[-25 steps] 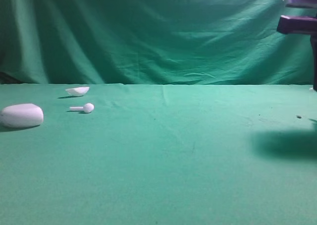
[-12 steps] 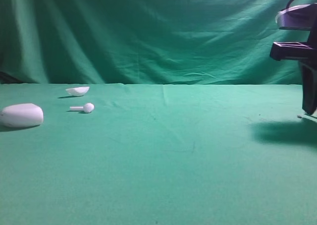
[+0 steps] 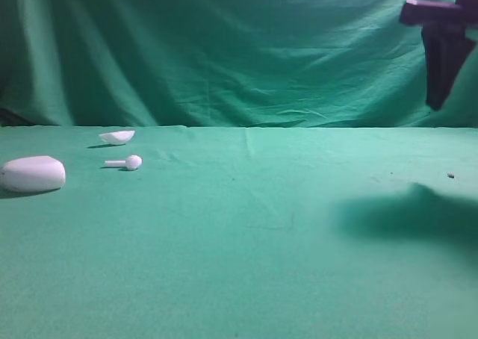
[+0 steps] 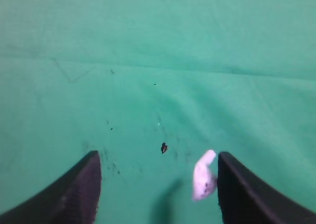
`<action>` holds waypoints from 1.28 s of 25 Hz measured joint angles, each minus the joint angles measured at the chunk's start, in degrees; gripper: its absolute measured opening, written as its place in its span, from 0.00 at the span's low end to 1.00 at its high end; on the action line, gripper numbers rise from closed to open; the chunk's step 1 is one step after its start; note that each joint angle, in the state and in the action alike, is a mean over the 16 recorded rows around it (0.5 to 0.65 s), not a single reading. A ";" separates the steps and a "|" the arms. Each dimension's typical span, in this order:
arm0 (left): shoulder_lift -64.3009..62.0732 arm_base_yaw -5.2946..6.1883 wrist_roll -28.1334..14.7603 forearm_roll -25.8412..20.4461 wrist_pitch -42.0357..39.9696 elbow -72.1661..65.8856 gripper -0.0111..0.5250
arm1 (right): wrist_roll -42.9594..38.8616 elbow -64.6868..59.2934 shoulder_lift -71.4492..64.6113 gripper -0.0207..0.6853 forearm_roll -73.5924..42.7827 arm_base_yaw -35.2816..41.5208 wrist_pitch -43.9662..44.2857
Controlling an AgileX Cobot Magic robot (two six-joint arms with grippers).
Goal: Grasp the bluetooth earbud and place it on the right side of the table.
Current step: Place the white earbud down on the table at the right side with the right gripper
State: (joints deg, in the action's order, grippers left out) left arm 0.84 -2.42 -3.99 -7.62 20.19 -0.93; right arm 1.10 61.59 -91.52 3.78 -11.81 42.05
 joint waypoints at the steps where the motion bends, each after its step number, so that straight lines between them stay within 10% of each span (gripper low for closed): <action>1: 0.00 0.00 0.00 0.00 0.00 0.00 0.02 | 0.80 0.01 0.00 0.63 0.71 0.00 0.06; 26: 0.00 0.00 0.00 0.00 0.00 0.00 0.02 | 7.17 1.95 -10.02 0.63 3.78 0.00 1.17; 32: 0.00 0.00 0.00 0.00 0.00 0.00 0.02 | 5.92 5.42 -5.47 0.49 4.14 0.02 7.80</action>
State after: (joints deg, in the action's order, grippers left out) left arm 0.84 -2.42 -3.99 -7.62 20.19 -0.93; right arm 7.02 67.01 -96.99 7.91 -11.79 49.84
